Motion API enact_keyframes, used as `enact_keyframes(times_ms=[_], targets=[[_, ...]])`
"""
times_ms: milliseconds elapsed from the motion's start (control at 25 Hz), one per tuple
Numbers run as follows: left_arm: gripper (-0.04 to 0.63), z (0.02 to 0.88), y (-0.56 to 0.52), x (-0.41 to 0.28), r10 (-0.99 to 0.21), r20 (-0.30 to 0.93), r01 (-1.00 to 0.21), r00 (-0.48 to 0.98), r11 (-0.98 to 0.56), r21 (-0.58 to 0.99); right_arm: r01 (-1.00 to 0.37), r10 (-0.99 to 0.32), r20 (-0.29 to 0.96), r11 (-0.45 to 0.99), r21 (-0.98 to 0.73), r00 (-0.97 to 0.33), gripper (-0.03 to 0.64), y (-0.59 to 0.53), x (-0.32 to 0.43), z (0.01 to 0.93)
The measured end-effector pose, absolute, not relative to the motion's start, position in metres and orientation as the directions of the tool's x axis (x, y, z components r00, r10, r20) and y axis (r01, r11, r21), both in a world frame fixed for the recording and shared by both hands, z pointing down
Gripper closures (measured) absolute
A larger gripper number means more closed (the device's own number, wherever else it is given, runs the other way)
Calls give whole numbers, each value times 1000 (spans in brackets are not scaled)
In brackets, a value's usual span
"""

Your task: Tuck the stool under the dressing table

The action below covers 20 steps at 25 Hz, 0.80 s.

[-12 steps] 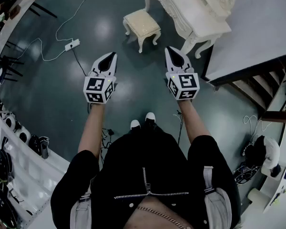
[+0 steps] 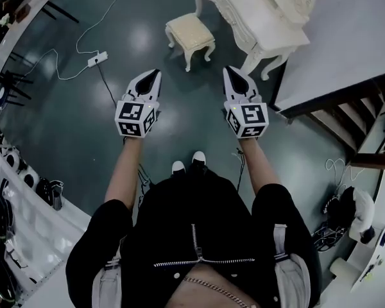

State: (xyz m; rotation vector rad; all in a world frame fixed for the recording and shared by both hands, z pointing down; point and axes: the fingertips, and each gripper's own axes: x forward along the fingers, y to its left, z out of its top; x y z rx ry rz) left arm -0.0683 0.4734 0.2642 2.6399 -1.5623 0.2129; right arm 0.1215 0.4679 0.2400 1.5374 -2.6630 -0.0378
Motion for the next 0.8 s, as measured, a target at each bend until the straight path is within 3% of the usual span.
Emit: enact_keyframes(times_ms=[800], targets=[[574,273,388,-40,-890,170,-902,424,-431,-7,-845,-845,67,534,36,-531,611,372,154,257]])
